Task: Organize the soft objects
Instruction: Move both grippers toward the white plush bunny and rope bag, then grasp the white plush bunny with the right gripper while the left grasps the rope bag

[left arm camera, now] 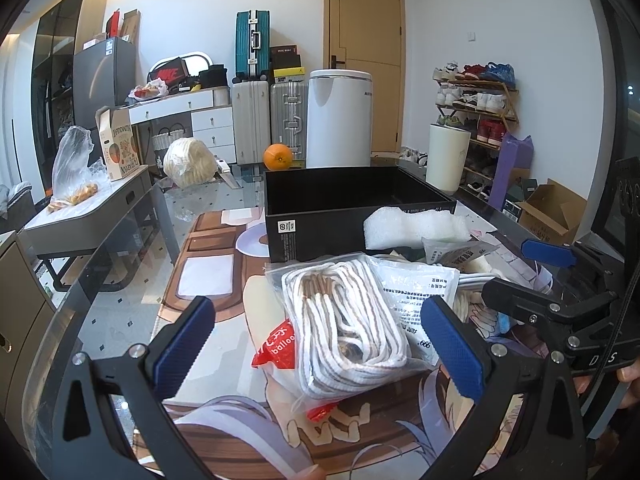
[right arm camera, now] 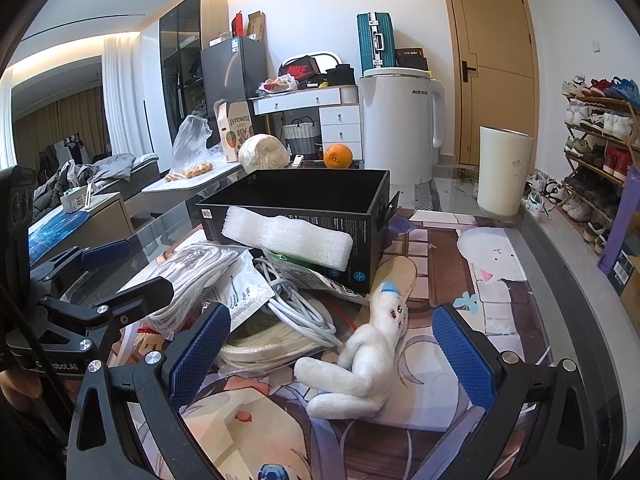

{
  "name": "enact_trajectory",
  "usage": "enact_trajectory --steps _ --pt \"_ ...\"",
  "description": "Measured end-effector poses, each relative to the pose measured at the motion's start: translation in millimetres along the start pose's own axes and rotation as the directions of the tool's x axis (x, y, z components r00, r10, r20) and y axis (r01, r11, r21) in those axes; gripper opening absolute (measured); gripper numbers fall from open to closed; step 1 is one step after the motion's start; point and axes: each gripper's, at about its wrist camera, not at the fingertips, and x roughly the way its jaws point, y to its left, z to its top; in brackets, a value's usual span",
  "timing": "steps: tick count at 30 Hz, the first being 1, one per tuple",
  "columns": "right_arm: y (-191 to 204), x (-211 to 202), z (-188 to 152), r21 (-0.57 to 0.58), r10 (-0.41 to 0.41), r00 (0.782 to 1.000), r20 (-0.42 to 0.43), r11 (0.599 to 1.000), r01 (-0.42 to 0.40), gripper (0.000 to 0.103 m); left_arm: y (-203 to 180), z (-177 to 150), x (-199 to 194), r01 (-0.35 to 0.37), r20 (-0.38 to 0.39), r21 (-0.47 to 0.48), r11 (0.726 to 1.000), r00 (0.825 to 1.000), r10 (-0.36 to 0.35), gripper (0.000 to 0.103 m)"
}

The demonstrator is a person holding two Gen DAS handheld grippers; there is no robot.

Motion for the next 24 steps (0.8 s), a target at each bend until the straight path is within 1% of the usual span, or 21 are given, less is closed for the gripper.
enact_trajectory --steps 4,8,13,17,24 --pt "0 2 2 -0.011 -0.007 1.0 -0.021 1.0 0.007 0.103 0 2 3 0.01 -0.018 -0.01 1.0 1.0 -0.01 0.103" --pt "-1 3 4 -0.022 -0.033 0.998 -0.05 0.999 0.032 0.102 -2 1 8 -0.014 -0.043 0.006 1.0 0.999 0.014 0.103" --pt "-8 7 3 0.017 -0.014 0.994 -0.106 1.0 0.016 0.102 -4 3 9 -0.014 -0.061 0.011 1.0 0.998 0.015 0.103" --pt "-13 13 3 0.012 -0.045 0.987 -0.152 0.999 0.047 0.102 -3 6 13 -0.035 -0.088 0.005 0.999 0.995 0.035 0.103" --pt "-26 26 1 0.061 -0.027 0.972 -0.232 0.997 0.043 0.102 1 11 19 -0.042 -0.097 -0.02 0.999 0.995 0.04 0.103"
